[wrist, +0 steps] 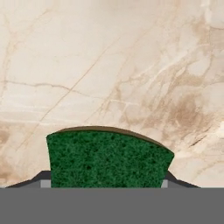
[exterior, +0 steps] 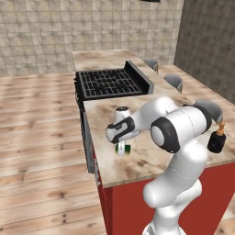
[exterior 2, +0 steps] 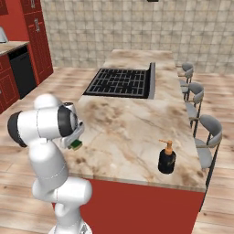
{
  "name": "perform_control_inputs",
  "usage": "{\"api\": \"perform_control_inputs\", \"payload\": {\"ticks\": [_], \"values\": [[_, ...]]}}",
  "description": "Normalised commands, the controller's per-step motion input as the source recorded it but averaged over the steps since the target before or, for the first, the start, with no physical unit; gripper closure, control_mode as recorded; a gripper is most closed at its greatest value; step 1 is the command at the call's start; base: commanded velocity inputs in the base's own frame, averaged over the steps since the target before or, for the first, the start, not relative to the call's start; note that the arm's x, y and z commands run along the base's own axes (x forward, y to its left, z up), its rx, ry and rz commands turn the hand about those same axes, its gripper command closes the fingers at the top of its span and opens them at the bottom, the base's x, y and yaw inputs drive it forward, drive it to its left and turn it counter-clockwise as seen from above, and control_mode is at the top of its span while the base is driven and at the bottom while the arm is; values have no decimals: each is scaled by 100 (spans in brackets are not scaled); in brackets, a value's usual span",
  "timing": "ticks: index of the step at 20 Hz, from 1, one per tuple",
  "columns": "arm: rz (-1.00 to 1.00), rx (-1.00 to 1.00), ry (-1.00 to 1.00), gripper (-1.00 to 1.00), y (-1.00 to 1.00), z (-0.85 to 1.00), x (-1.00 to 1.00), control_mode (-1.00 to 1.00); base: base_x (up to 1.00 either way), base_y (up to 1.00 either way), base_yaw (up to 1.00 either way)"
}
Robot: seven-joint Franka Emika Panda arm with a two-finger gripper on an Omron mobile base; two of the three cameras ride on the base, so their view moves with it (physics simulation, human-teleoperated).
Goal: Place the sponge inside the microwave to prepare for sanitizing.
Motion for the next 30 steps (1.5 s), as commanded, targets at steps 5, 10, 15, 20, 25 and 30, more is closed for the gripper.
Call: {"api": "perform_control_inputs", "payload": {"ticks": [5, 10, 15, 20, 25, 30], "values": [[0, 0, 1, 100, 0, 54, -22, -100, 0, 0, 0], [0, 0, 1, 100, -7, 64, -44, -100, 0, 0, 0], [0, 0, 7, 100, -12, 61, -45, -100, 0, 0, 0], [0, 0, 8, 100, -16, 50, -53, -100, 0, 0, 0], [-3, 0, 0, 100, -17, 43, -56, -100, 0, 0, 0], [-9, 0, -2, 100, -15, 39, -54, -100, 0, 0, 0]]}}
